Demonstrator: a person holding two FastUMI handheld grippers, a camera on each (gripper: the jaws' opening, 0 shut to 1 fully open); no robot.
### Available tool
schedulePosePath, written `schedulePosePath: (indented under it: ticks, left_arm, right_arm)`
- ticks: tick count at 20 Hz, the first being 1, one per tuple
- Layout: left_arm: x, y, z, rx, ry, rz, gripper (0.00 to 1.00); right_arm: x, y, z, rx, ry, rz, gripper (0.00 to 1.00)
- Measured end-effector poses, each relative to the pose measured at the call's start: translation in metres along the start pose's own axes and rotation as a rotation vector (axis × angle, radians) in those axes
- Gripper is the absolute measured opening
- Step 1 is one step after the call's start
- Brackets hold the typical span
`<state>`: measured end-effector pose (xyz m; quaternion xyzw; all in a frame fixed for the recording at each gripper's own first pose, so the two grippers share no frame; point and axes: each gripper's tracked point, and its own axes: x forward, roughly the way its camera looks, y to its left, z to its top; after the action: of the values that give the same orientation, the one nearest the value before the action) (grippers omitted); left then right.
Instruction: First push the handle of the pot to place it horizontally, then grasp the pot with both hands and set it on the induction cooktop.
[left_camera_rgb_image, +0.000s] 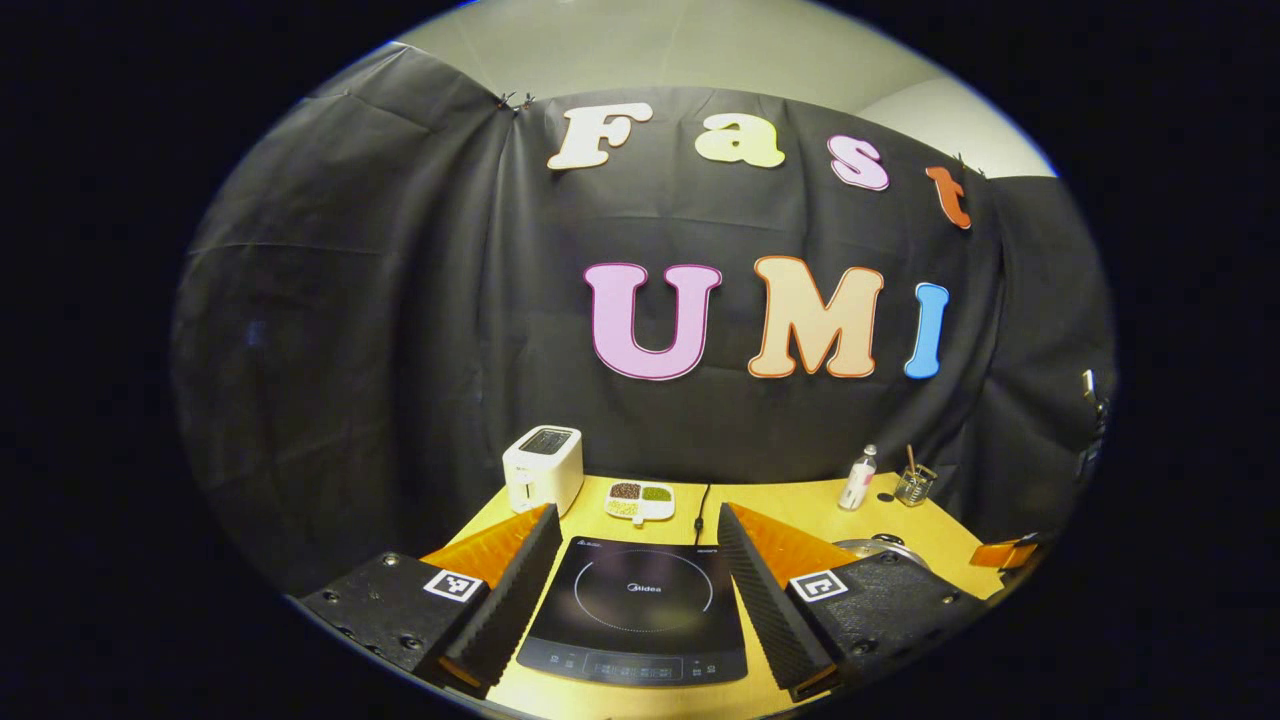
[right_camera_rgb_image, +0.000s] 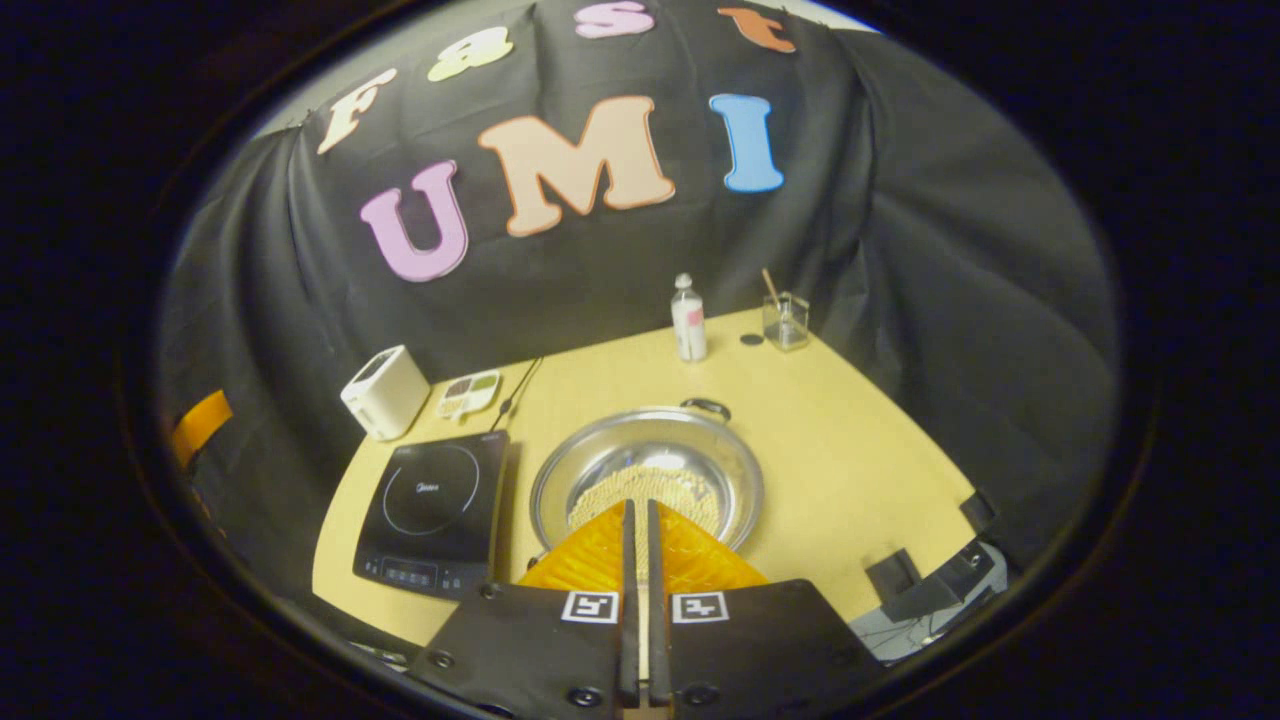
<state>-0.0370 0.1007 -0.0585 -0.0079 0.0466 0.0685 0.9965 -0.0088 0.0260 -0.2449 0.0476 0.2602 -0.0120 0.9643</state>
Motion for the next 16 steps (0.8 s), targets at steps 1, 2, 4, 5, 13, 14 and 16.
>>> schedulePosePath:
  ticks: [1,2,4,5,13,14,16]
  left_arm:
    - [-0.001,0.003,-0.002,-0.002,0.003,-0.004,0.99]
    - [0.0,0.004,-0.003,-0.004,0.006,-0.007,0.96]
    - [-0.001,0.009,-0.006,-0.001,0.011,-0.002,0.93]
    - [-0.003,0.011,-0.008,0.001,0.01,-0.002,0.92]
    - [-0.01,0.028,-0.016,-0.01,0.011,0.026,0.96]
    - [-0.012,0.029,-0.018,-0.009,0.015,0.028,0.96]
    - [-0.013,0.033,-0.023,-0.003,0.023,0.036,0.96]
  right_arm:
    - [0.006,0.004,-0.012,0.0,0.037,0.003,0.05]
    - [0.009,0.007,-0.027,-0.006,0.076,0.005,0.06]
    - [0.018,0.01,-0.05,-0.02,0.147,0.008,0.01]
    - [0.023,0.012,-0.059,-0.017,0.18,0.01,0.01]
    - [0.05,0.017,-0.129,0.037,0.444,-0.011,0.08]
    - [0.053,0.016,-0.139,0.037,0.475,-0.015,0.13]
    - [0.061,0.013,-0.151,0.038,0.515,-0.037,0.0]
